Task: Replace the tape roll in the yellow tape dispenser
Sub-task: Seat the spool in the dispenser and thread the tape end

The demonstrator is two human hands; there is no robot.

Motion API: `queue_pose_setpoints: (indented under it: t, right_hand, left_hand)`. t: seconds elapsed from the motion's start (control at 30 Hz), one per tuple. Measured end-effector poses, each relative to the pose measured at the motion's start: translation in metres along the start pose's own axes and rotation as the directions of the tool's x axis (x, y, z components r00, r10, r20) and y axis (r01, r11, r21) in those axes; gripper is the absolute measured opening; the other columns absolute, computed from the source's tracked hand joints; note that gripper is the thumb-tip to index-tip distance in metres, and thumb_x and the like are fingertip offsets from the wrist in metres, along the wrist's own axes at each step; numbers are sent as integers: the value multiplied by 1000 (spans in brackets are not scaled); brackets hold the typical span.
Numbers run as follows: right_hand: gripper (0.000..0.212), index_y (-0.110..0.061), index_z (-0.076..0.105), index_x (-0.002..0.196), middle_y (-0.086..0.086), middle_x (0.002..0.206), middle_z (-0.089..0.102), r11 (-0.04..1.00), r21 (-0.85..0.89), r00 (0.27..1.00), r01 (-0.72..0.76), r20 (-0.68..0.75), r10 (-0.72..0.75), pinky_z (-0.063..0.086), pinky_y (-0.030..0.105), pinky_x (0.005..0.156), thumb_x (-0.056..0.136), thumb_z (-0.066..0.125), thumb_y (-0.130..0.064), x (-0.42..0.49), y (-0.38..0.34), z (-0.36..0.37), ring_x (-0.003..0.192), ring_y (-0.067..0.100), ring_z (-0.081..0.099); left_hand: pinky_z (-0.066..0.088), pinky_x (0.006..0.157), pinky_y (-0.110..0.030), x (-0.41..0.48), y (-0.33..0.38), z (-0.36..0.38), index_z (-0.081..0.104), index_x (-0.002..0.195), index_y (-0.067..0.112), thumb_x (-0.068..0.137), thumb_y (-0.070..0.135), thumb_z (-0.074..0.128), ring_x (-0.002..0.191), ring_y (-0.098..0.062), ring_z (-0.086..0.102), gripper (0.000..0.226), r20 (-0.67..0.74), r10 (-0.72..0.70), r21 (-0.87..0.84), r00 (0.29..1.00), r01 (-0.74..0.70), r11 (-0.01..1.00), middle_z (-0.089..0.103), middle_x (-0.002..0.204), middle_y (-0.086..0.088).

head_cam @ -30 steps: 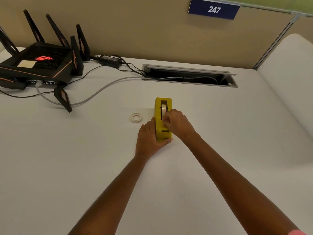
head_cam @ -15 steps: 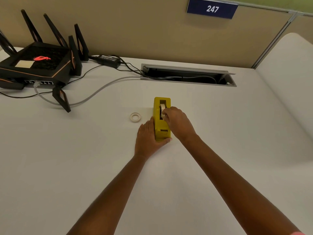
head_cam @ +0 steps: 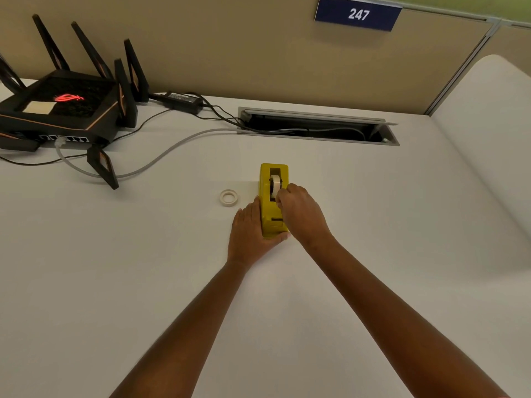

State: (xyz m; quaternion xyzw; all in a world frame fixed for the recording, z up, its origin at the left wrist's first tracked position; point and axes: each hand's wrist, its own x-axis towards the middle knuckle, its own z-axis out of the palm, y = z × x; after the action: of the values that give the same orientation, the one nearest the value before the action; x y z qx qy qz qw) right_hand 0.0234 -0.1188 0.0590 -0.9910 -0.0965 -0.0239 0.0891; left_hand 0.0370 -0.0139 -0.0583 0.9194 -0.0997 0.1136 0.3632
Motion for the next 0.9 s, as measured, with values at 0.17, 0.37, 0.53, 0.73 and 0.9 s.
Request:
queue_pose_setpoints:
  t: [0.17, 0.37, 0.53, 0.73, 0.9]
  right_hand:
    - [23, -1, 53, 113, 18, 113, 59, 1000, -7, 999, -28, 26, 28, 47, 31, 83, 96, 39, -7, 0, -4, -1, 100, 27, 56]
    - [26, 0, 50, 118, 20, 118, 56, 1000, -11, 998, -26, 60, 27, 47, 33, 87, 96, 39, -7, -5, -7, 1, 104, 30, 55]
    - [23, 0, 52, 115, 20, 115, 57, 1000, -12, 999, -22, 30, 22, 47, 32, 82, 95, 39, -5, -8, -6, 2, 100, 29, 55]
    - [21, 1, 54, 112, 18, 113, 58, 1000, 2, 1000, -13, -2, 13, 46, 31, 80, 95, 43, -6, -14, -4, 3, 97, 27, 55]
    - [18, 6, 58, 105, 25, 104, 61, 999, 48, 998, 7, -65, -4, 48, 36, 75, 91, 47, 1, -18, -5, 3, 90, 34, 57]
  left_hand:
    - [50, 91, -42, 1, 1, 0, 41, 128, 12, 58, 81, 49, 97, -23, 61, 98, -9, 1, -7, 1000, -1, 1000, 64, 110, -7]
    - [48, 92, -39, -2, 6, -3, 43, 128, 8, 60, 90, 27, 99, -25, 61, 107, -45, 19, 14, 999, -19, 1000, 64, 112, -9]
    - [50, 92, -41, -1, 3, -1, 42, 128, 10, 61, 89, 27, 99, -23, 60, 105, -11, 3, 31, 1000, -3, 1000, 63, 114, -7]
    - [49, 92, -41, -1, 4, -2, 41, 130, 10, 61, 89, 26, 101, -23, 60, 105, -2, 5, 50, 1000, -5, 999, 62, 115, -8]
    - [49, 94, -40, -2, 5, -3, 40, 130, 9, 61, 89, 25, 102, -24, 60, 107, 1, 1, 59, 1000, -1, 998, 62, 117, -9]
